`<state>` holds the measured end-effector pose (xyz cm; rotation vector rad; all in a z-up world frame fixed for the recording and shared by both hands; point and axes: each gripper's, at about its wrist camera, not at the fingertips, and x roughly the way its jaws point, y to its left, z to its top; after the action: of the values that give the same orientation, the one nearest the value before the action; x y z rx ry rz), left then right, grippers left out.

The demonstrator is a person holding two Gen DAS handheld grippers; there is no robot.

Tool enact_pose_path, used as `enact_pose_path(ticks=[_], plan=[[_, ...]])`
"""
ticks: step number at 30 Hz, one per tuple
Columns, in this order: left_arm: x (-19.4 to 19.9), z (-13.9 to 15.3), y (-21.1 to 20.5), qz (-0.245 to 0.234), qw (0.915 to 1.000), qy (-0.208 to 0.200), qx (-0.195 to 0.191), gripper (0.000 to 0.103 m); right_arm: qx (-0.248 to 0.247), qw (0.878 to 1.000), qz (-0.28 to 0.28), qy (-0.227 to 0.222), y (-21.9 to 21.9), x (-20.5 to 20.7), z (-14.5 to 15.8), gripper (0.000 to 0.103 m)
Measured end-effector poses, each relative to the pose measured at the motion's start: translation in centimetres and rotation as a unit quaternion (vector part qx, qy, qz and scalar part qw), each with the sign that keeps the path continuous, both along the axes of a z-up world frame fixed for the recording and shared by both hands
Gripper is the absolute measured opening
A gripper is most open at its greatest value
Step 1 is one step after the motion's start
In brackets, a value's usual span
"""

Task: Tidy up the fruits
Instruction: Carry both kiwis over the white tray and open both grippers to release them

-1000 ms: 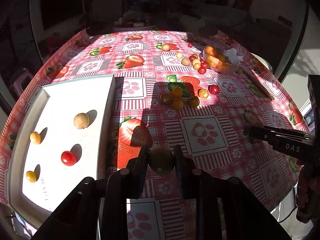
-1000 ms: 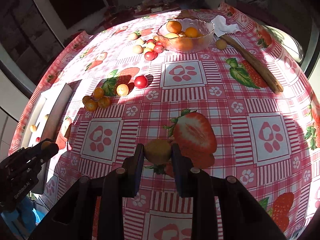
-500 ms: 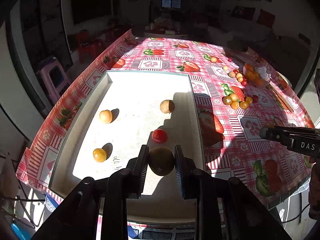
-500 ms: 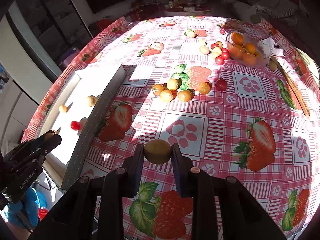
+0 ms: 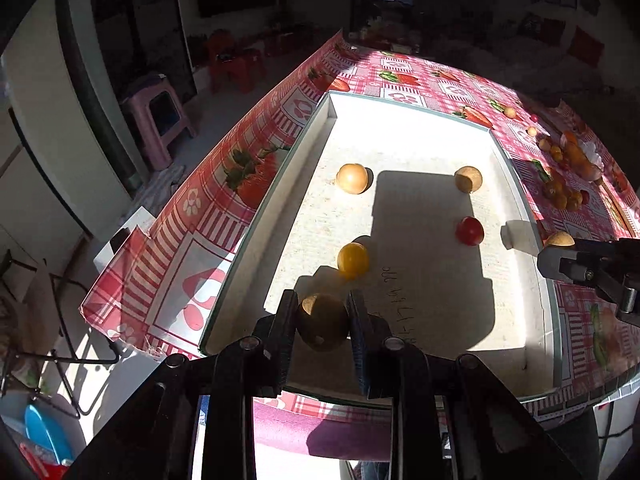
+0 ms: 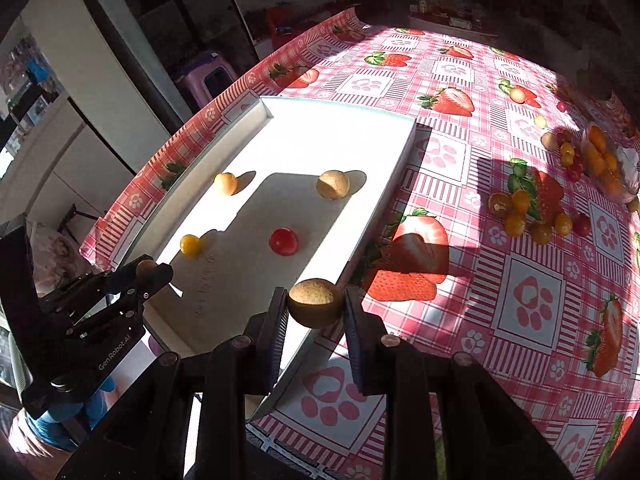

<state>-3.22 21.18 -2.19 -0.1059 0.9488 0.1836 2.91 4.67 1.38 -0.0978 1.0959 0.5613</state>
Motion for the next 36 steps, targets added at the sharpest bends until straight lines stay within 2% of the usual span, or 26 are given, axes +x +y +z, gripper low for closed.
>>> enact_pose_path(ticks=[6,14,19,20,21,23,25,31,34,36], plan=[[0.7,-0.9,1.0,0.002,0.9998,0.018,0.0,0.027,-0.015,0.999,0.019,0.024,3.2,0.4,-1.7,0.03],[1.2,-1.1,0.9,-0.005,0.9998,0.02,0.007,0.027,-0.048,0.998,0.021,0.044,4.7,1.1,-3.7,0.03],[1.2,-1.0,0.7,-0.01,0.9996,0.017,0.017,0.028,-0.064,0.997,0.027,0.031,5.3,1.0,-3.6,0.031],[1.2,-1.0,0.7,-0.01,0.9996,0.017,0.019,0.031,-0.062,0.997,0.028,0.033,5.2,1.0,-3.6,0.031],[1.1,-1.0,0.8,-0.007,0.9996,0.017,0.022,0.052,-0.059,0.997,0.027,0.036,5.1,1.1,-3.6,0.032],[0.8,-0.6,0.8,-0.01,0.9998,0.0,0.018,0.064,-0.049,0.998,0.023,0.038,4.8,1.2,-3.3,0.038],[0.7,-0.3,0.6,-0.011,0.9993,-0.007,0.034,0.064,-0.039,0.999,0.022,0.029,4.3,1.1,-2.5,0.053],[0.9,0.4,0.3,-0.007,0.9995,-0.004,0.031,0.064,-0.022,1.0,0.019,-0.007,3.0,0.6,0.1,0.07],[0.9,0.9,-0.3,-0.006,0.9991,-0.008,0.042,0.064,-0.018,1.0,0.01,-0.015,2.0,0.5,0.7,0.078],[0.9,1.2,-0.8,-0.008,0.9988,-0.008,0.049,0.064,-0.02,1.0,0.003,-0.02,1.3,0.4,0.9,0.079]])
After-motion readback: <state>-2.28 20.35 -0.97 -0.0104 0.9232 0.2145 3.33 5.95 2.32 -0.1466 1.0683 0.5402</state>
